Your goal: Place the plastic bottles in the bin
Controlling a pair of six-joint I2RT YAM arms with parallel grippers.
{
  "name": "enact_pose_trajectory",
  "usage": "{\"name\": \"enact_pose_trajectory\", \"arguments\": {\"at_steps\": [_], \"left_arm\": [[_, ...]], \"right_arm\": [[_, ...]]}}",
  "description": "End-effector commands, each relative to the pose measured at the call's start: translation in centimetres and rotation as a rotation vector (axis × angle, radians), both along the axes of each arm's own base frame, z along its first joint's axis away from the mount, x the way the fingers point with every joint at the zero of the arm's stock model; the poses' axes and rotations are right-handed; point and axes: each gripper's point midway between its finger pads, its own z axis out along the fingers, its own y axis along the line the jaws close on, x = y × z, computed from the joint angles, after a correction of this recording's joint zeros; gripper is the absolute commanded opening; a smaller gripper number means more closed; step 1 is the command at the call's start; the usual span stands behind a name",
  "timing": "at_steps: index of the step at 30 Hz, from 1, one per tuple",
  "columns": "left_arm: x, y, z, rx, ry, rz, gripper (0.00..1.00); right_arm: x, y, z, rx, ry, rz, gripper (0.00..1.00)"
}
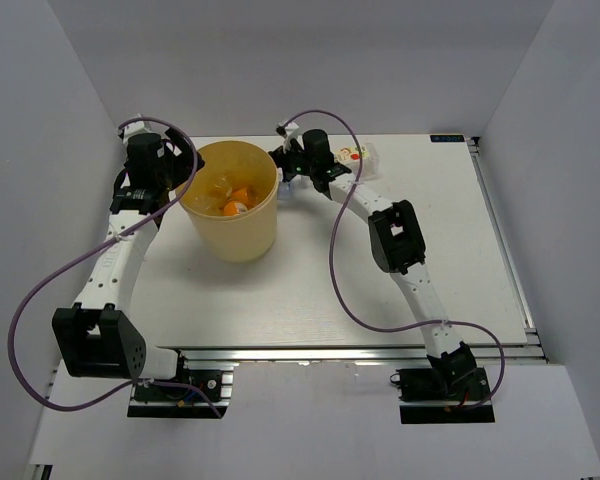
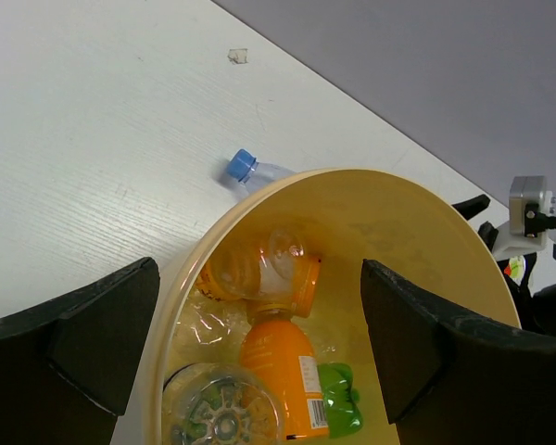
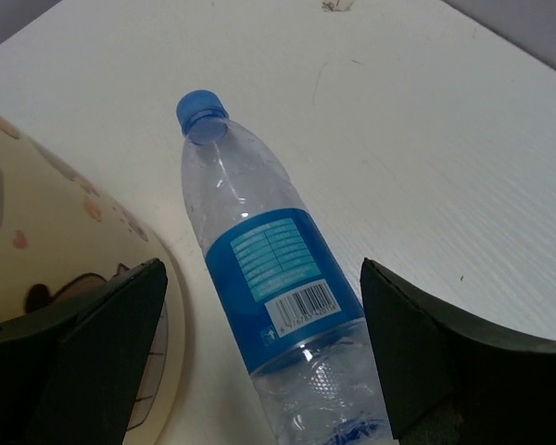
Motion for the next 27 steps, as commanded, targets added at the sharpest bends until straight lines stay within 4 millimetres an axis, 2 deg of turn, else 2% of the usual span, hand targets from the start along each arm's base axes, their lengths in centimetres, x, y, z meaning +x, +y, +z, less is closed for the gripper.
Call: {"name": "enact_pose_trajectory", "arguments": {"at_steps": [1,6,10,13,14,15,16,17,20,21,25,27], "left_arm": [[0.1,0.2,0.0,0.018,-0.006,-0.020,0.98],[-0.1,0.4,-0.2,0.023,0.000,-0.021,0.98],[-0.2,0.7,1.0,0.035,-0.023,-0.021,0.98],[-0.6,1.0,1.8,0.054,-0.041,-0.017,0.98],[-0.8,1.3,1.6,0.063,-0.035,-0.003,0.98],[-1.0,1.4,1.5,0.064,-0.030,0.003,0.98],[-1.2,1.5,1.3,0.066,-0.027,0.009,0.98],[-1.2,1.6,1.4,0.065,-0.030,0.013,0.98],[-1.3,1.7,1.5,0.063,-0.035,0.014,0.98],[-1.3,1.6,1.6,0.061,-0.038,0.010,0.98],[-1.6,1.8,1.7,0.064,-0.030,0.020,0.98],[-1.7,1.7,2.9,0.062,-0.053,0.018,0.98]], "right_arm": [[1.8,-0.6,0.9,0.070,-0.008,-0.055,0.89],[2.1,-1.0,-0.6,0.033,0.006,-0.069,0.89],[2.1,-1.9,-0.8,-0.060,-0.046,-0.062,0.89],[0.4,-2.6,-2.6,-0.166,-0.034,0.026,0.89],[0.1,-3.0,-2.3,-0.197,-0.072,0.050,0.89],[-0.5,-3.3,-3.2,-0.223,-0.058,0.067,0.89],[-1.1,-3.5,-3.2,-0.237,-0.048,0.089,0.89],[-1.3,-3.6,-3.4,-0.252,-0.056,0.104,0.84],[-1.7,-3.9,-3.4,-0.274,-0.049,0.117,0.61],[-2.0,-4.1,-4.0,-0.281,-0.036,0.118,0.56],[-1.7,-4.4,-0.5,-0.247,-0.099,0.075,0.38],[-1.3,-4.5,1.5,-0.238,-0.131,0.052,0.35]]}}
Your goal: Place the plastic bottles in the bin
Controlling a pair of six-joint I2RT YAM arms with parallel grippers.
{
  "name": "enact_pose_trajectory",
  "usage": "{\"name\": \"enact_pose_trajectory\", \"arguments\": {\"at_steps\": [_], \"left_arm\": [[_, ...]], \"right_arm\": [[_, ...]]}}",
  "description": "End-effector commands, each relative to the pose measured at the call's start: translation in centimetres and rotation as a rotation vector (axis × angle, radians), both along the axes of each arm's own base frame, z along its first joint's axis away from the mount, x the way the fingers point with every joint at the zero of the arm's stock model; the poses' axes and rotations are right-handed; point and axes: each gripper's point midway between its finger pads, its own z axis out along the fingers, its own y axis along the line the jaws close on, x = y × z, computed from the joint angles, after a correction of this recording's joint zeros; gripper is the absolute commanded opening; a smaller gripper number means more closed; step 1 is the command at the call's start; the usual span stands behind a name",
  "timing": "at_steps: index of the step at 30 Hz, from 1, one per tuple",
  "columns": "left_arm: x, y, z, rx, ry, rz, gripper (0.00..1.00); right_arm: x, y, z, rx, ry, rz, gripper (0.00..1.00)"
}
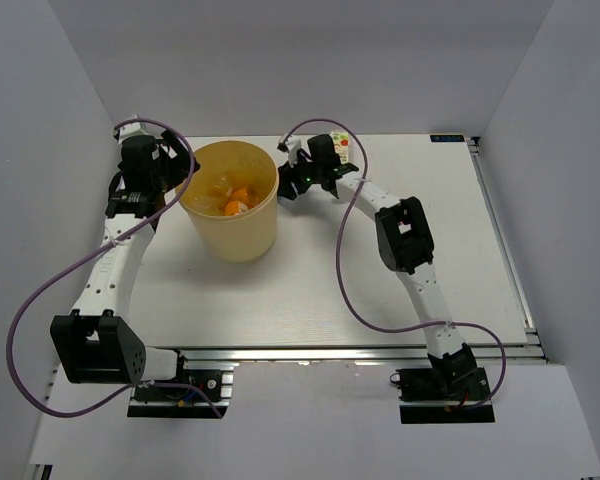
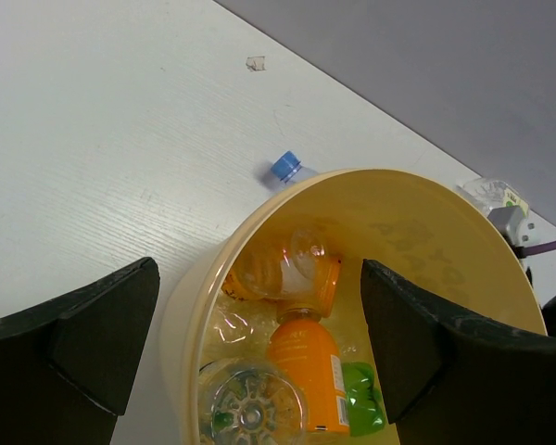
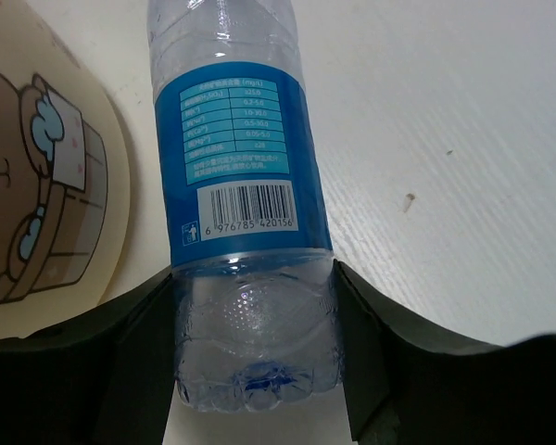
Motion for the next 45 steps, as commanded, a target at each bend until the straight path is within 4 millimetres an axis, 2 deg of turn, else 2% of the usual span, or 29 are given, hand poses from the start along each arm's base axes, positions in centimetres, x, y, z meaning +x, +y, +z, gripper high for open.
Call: {"name": "enact_pose_trajectory", "arguments": {"at_steps": [1,3,4,5,6,7,8,9,11,13,14,15,16,18,19,22,26,27,28,29,32,35,36,38,39,41,42,44,45], "left_arm": [[-1.1,0.5,3.0,0.012,-0.053,0.012,0.98],[-1.4,0.4,4.6,0.004,-0.084,0.015,0.98],[-1.6,0.5,5.1,0.000,-0.094,0.018,0.98],[-1.8,0.4,5.6,-0.004,-0.105,0.020,0.98],[-2.3,0.4,6.5,-0.016,-0.128,0.025,0.98],[-2.7,0.4,6.6,-0.022,-0.131,0.029,0.98],[-3.0,0.4,6.9,-0.044,-0.140,0.036,0.98],[-3.7,0.2,7.2,-0.063,-0.156,0.033,0.98],[-4.3,-0.9,7.2,-0.115,-0.172,-0.005,0.98],[-5.4,-1.1,6.9,-0.142,-0.171,-0.006,0.98],[-5.7,-0.9,6.7,-0.149,-0.167,0.010,0.98],[-6.3,-0.6,6.1,-0.152,-0.144,0.032,0.98],[-7.0,-0.2,5.9,-0.152,-0.142,0.059,0.98],[-7.8,0.7,5.3,-0.155,-0.125,0.121,0.98],[-8.3,0.9,5.4,-0.155,-0.131,0.132,0.98],[-9.3,1.4,5.1,-0.153,-0.126,0.163,0.98],[-10.3,2.0,5.3,-0.141,-0.121,0.197,0.98],[-10.5,2.2,5.3,-0.138,-0.117,0.207,0.98],[-10.7,2.4,5.3,-0.132,-0.114,0.218,0.98],[-10.8,2.5,5.3,-0.130,-0.115,0.222,0.98],[-10.8,2.7,5.1,-0.126,-0.110,0.231,0.98],[-10.6,2.7,4.9,-0.126,-0.104,0.232,0.98],[-10.5,2.7,4.7,-0.124,-0.098,0.231,0.98],[-10.4,2.8,4.5,-0.121,-0.091,0.241,0.98],[-10.4,2.9,4.3,-0.119,-0.086,0.244,0.98],[-10.4,3.0,3.8,-0.116,-0.075,0.249,0.98],[-10.4,3.0,3.6,-0.113,-0.071,0.250,0.98],[-10.3,3.0,2.8,-0.109,-0.048,0.253,0.98],[-10.2,3.0,2.6,-0.108,-0.044,0.254,0.98]], "right_arm": [[1.6,-0.2,9.7,0.062,-0.170,-0.054,0.33],[2.1,-0.7,12.5,0.082,-0.207,-0.095,0.32],[2.3,-1.4,15.9,0.114,-0.241,-0.150,0.31],[2.3,-1.9,16.8,0.122,-0.247,-0.174,0.31],[2.5,-2.5,18.6,0.138,-0.278,-0.212,0.31],[2.0,-3.3,22.1,0.167,-0.326,-0.243,0.31],[1.7,-3.7,22.8,0.164,-0.343,-0.255,0.32],[1.1,-4.4,25.2,0.171,-0.376,-0.263,0.33],[0.4,-4.9,27.7,0.175,-0.403,-0.271,0.34],[-1.5,-4.9,29.7,0.170,-0.407,-0.248,0.34],[-2.3,-4.8,29.9,0.158,-0.415,-0.236,0.36],[-3.6,-4.7,31.4,0.165,-0.440,-0.222,0.38],[-5.3,-3.2,31.7,0.162,-0.448,-0.181,0.41],[-7.6,-1.9,32.2,0.145,-0.472,-0.133,0.42],[-9.6,-0.3,31.8,0.132,-0.458,-0.087,0.43],[-12.5,2.0,30.8,0.115,-0.429,-0.032,0.50],[-13.6,3.1,28.9,0.058,-0.419,-0.033,0.56],[-13.7,3.2,28.4,0.042,-0.418,-0.026,0.61],[-14.0,3.5,28.6,0.037,-0.428,-0.012,0.77],[-14.3,3.4,28.3,0.021,-0.416,0.002,0.87],[-15.1,3.7,28.7,0.027,-0.414,0.042,0.89],[-15.6,3.2,29.9,0.038,-0.438,0.047,0.89],[-15.6,2.9,31.1,0.058,-0.461,0.036,0.89],[-15.3,2.2,30.9,0.057,-0.455,-0.010,0.89],[-14.3,1.1,31.9,0.062,-0.482,-0.080,0.89],[-12.9,-0.5,31.4,0.049,-0.473,-0.180,0.89],[-11.6,-2.3,30.6,0.025,-0.459,-0.240,0.89],[-10.4,-4.1,29.4,0.035,-0.376,-0.293,0.89],[-8.7,-6.6,28.5,0.026,-0.339,-0.336,0.89]]}}
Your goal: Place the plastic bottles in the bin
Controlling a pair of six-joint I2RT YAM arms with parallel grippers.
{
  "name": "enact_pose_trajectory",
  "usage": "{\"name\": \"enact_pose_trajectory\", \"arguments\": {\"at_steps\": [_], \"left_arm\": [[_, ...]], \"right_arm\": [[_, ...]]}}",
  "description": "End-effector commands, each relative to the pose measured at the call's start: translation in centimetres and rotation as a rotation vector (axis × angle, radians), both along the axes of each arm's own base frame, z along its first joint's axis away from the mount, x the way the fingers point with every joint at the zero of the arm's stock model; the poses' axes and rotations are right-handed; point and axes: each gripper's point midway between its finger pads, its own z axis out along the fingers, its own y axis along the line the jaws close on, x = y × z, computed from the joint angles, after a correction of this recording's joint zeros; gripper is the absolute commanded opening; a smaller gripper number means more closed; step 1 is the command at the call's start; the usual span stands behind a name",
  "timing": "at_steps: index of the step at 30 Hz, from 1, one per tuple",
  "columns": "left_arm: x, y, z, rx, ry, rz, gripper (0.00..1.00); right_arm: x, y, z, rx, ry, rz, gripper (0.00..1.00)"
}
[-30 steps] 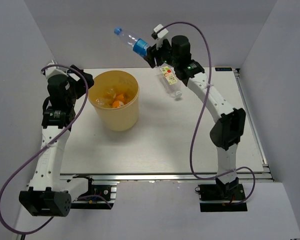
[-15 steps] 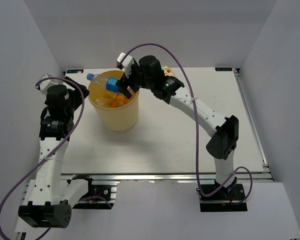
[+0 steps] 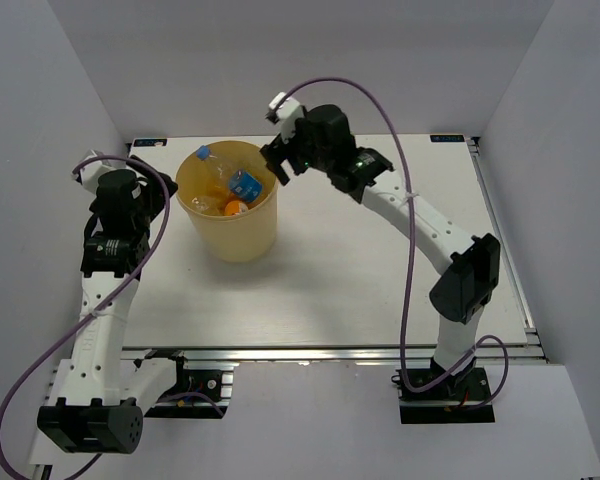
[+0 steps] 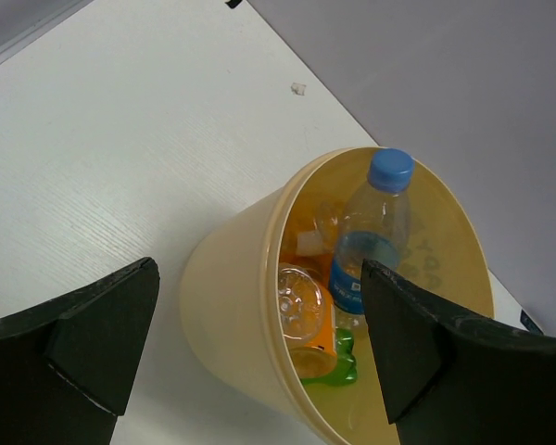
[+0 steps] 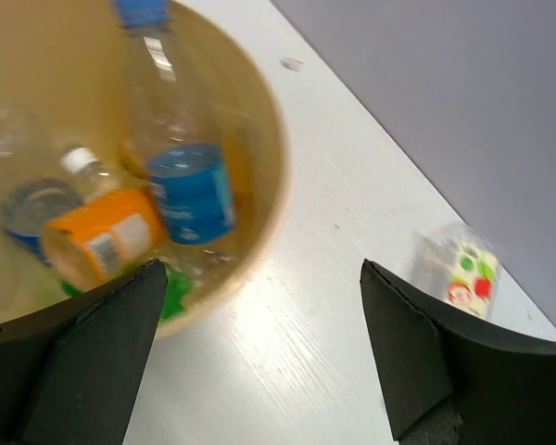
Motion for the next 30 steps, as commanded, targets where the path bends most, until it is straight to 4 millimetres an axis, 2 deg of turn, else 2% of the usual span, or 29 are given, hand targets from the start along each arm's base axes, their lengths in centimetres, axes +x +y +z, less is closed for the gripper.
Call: {"name": "enact_pose_trajectory", "arguments": {"at_steps": [1,2,3,4,5,6,8,9,10,11,13,15,20,25,26,28,29,30], "left_arm": [[-0.2,0.5,-1.3,0.008,0.043,0.024,0.98],[-0.1,0.5,-1.6,0.008,0.050,0.027,0.98],[0.0,0.6,-1.6,0.010,0.052,0.030,0.98],[0.0,0.6,-1.8,0.010,0.059,0.030,0.98],[0.1,0.6,-1.8,0.009,0.061,0.028,0.98],[0.2,0.6,-1.9,0.009,0.065,0.028,0.98],[0.3,0.7,-2.0,0.011,0.068,0.035,0.98],[0.3,0.8,-2.1,0.015,0.068,0.041,0.98],[0.3,0.8,-2.1,0.016,0.068,0.044,0.98],[0.4,0.9,-2.0,0.013,0.064,0.047,0.98],[0.7,0.6,-2.2,0.001,0.063,0.037,0.98],[1.0,0.3,-2.2,-0.006,0.060,0.022,0.98],[1.2,0.6,-2.7,-0.002,0.076,0.038,0.98],[1.5,0.5,-3.0,-0.006,0.085,0.039,0.98],[1.6,0.6,-3.1,-0.005,0.087,0.040,0.98],[1.6,0.6,-3.3,-0.005,0.089,0.045,0.98],[1.7,0.7,-3.4,-0.004,0.092,0.046,0.98],[1.7,0.6,-3.4,-0.005,0.093,0.047,0.98]], "right_arm": [[4.7,-7.0,1.1,0.092,0.052,-0.191,0.89],[5.2,-7.9,0.2,0.098,0.085,-0.187,0.89],[6.8,-10.5,-0.6,0.096,0.102,-0.241,0.89],[7.3,-11.8,-2.7,0.064,0.130,-0.257,0.89],[7.9,-12.8,-3.7,0.045,0.131,-0.272,0.89],[8.9,-14.7,-5.2,0.005,0.130,-0.301,0.89],[9.6,-16.6,-8.9,-0.053,0.182,-0.340,0.89],[10.1,-18.0,-10.3,-0.080,0.198,-0.363,0.89],[10.4,-18.6,-11.1,-0.095,0.212,-0.379,0.89],[10.9,-19.3,-12.9,-0.121,0.239,-0.400,0.89],[11.7,-20.7,-14.8,-0.140,0.271,-0.448,0.89],[12.7,-21.7,-17.2,-0.171,0.314,-0.479,0.89],[14.4,-21.0,-21.1,-0.207,0.374,-0.450,0.89],[16.1,-21.9,-23.2,-0.234,0.386,-0.525,0.89],[16.3,-21.8,-24.3,-0.243,0.400,-0.528,0.89],[16.7,-21.4,-24.6,-0.229,0.408,-0.518,0.89],[16.7,-21.2,-25.2,-0.225,0.422,-0.509,0.88],[16.8,-21.1,-25.1,-0.219,0.422,-0.513,0.79]]}}
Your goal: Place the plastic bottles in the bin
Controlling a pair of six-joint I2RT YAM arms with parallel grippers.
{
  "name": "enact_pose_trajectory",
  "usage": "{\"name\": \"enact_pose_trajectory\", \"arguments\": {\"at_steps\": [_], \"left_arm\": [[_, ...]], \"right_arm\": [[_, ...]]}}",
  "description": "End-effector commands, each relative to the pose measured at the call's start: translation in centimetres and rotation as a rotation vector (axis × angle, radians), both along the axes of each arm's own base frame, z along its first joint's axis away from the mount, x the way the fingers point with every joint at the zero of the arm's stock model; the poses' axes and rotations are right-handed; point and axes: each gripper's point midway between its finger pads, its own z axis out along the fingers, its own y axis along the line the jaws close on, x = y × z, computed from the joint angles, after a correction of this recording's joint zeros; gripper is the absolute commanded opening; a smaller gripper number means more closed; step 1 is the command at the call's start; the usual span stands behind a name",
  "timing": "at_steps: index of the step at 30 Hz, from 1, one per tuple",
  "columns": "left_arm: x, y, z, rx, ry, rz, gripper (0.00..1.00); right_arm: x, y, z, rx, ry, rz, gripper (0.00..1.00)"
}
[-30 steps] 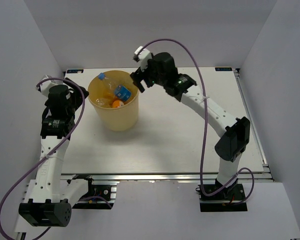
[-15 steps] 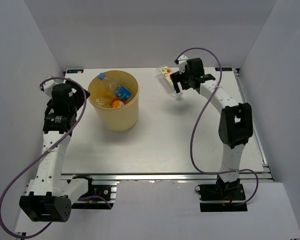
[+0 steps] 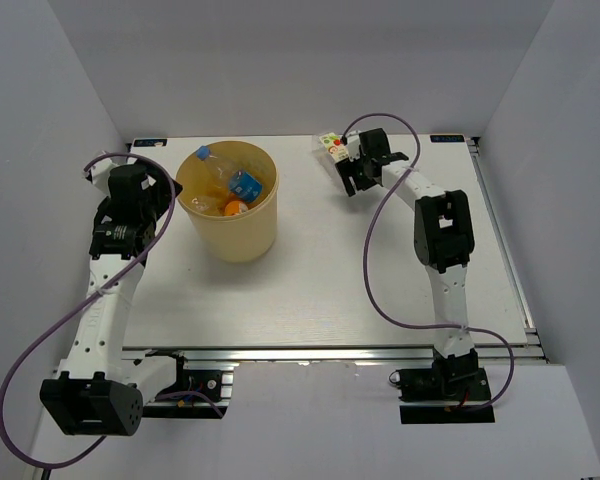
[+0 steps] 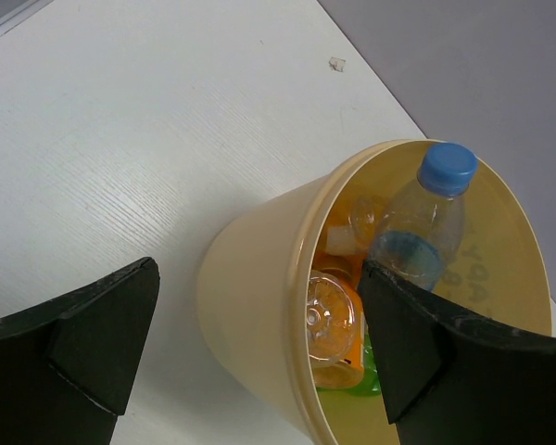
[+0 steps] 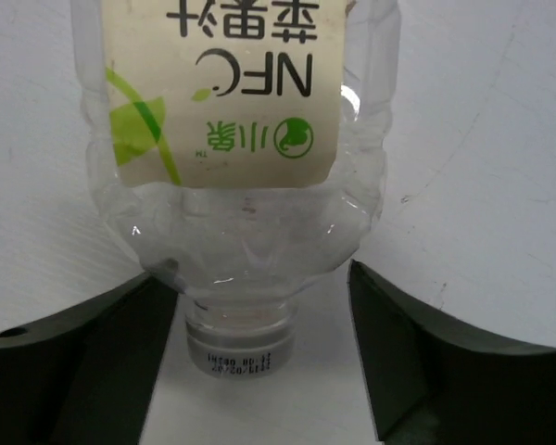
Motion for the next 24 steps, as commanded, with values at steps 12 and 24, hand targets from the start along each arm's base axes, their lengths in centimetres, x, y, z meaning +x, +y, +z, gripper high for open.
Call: {"name": "enact_pose_trajectory", "arguments": {"at_steps": [12,24], "left_arm": [[-0.8,-0.1,2.3,-0.031,-0.088,0.006,0.98],[-3.7,0.3,3.2,-0.027,-0.103,0.029,0.98]], "right_arm": [[-2.5,3.1,17.0,0.275,-0.217,0.099,0.14],[-17.8,16.4,32.2,0.437,-0.430,0.624,0.23]]}}
